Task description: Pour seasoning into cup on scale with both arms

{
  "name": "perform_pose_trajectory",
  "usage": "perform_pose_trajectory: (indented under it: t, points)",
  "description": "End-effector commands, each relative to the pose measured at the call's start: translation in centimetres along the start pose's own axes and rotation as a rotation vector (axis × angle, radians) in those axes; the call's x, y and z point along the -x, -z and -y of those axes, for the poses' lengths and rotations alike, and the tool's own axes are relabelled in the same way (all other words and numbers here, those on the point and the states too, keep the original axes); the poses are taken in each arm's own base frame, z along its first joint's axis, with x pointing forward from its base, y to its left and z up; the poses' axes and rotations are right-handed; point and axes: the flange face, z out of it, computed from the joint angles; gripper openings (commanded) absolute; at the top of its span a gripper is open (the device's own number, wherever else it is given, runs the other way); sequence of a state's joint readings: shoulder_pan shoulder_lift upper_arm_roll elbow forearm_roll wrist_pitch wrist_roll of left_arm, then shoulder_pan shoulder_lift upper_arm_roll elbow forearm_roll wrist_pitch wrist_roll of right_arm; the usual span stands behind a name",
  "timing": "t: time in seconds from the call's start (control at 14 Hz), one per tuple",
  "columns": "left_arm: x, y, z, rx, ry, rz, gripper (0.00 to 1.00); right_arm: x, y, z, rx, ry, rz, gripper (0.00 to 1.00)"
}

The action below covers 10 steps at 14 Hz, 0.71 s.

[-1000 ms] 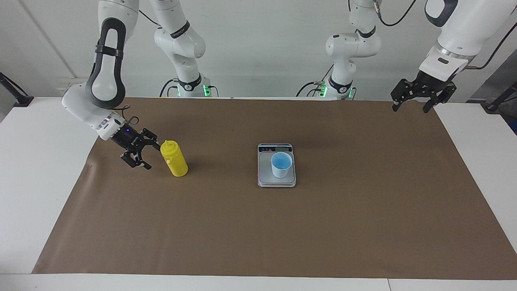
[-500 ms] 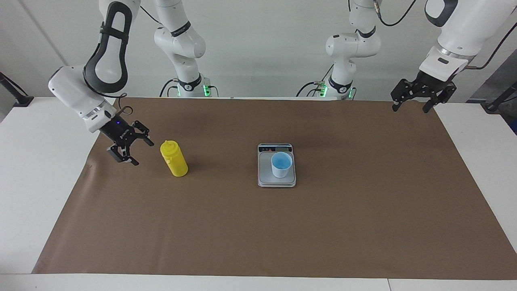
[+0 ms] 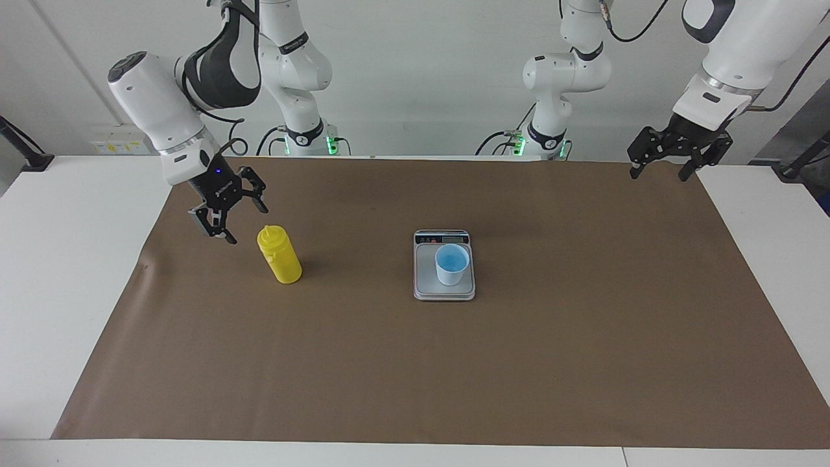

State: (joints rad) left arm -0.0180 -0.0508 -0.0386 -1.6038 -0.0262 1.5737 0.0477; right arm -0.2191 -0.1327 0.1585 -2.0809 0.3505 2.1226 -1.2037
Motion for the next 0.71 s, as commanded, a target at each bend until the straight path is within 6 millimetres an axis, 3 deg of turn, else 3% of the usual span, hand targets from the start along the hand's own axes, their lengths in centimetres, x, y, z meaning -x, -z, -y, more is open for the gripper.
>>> perform_pose_trajectory:
  t: [0.0, 0.14, 0.29, 0.5, 0.64]
  points:
    - [0.6, 0.2, 0.3, 0.005, -0.006, 0.005, 1.0, -1.9, 2.5, 1.0, -0.018, -0.273, 0.074, 1.0]
    - [0.6, 0.2, 0.3, 0.005, -0.006, 0.005, 1.0, -3.6, 3.7, 1.7, -0.034, -0.552, 0.098, 1.0]
    - [0.6, 0.2, 0.3, 0.005, -0.006, 0.005, 1.0, -5.9, 4.2, 3.2, 0.006, -0.709, 0.144, 1.0]
    - [0.6, 0.2, 0.3, 0.005, -0.006, 0.005, 1.0, -10.6, 5.9, 4.5, 0.126, -0.735, 0.218, 1.0]
    - [0.6, 0.2, 0.4, 0.005, -0.005, 0.005, 1.0, -12.1, 7.2, 3.9, 0.16, -0.762, 0.228, 1.0]
